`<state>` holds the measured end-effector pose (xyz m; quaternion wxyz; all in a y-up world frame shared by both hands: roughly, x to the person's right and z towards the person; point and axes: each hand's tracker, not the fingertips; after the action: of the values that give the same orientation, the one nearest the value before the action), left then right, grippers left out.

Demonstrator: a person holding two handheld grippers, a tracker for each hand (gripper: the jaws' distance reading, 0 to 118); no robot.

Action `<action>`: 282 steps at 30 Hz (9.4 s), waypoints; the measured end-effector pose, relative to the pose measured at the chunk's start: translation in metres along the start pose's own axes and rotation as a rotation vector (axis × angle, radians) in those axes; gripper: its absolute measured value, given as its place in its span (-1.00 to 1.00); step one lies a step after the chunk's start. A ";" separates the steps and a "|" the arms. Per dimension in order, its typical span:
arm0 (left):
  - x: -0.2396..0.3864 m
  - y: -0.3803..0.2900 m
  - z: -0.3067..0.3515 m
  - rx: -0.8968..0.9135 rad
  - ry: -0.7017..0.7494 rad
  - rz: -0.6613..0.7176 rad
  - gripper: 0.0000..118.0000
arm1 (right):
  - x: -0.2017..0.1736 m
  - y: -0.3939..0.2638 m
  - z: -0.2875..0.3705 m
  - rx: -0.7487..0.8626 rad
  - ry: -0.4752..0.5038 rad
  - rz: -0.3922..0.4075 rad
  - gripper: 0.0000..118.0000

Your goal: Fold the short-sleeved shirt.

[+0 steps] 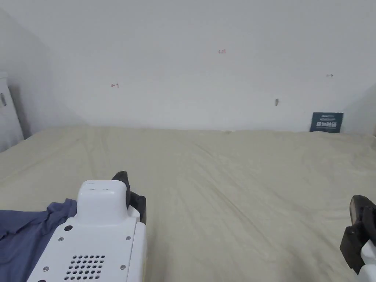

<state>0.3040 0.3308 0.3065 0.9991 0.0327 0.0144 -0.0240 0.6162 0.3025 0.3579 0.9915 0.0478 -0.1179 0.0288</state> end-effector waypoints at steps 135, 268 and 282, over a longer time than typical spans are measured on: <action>0.078 -0.007 -0.182 -0.822 -0.758 0.587 0.83 | 0.081 -0.028 -0.015 -0.276 0.147 -0.158 -1.00; 0.024 0.183 -0.358 -0.299 -0.301 0.104 -0.82 | 0.061 0.223 -0.393 -0.397 0.071 -0.146 -0.96; 0.019 -0.076 -0.170 -0.797 -0.491 0.141 -0.82 | 0.071 -0.064 -0.190 -0.744 0.164 -0.202 -0.96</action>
<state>0.3150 0.2650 0.1313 0.9067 -0.3592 -0.2164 0.0443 0.7332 0.2619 0.1849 0.9451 -0.3059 -0.0353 -0.1096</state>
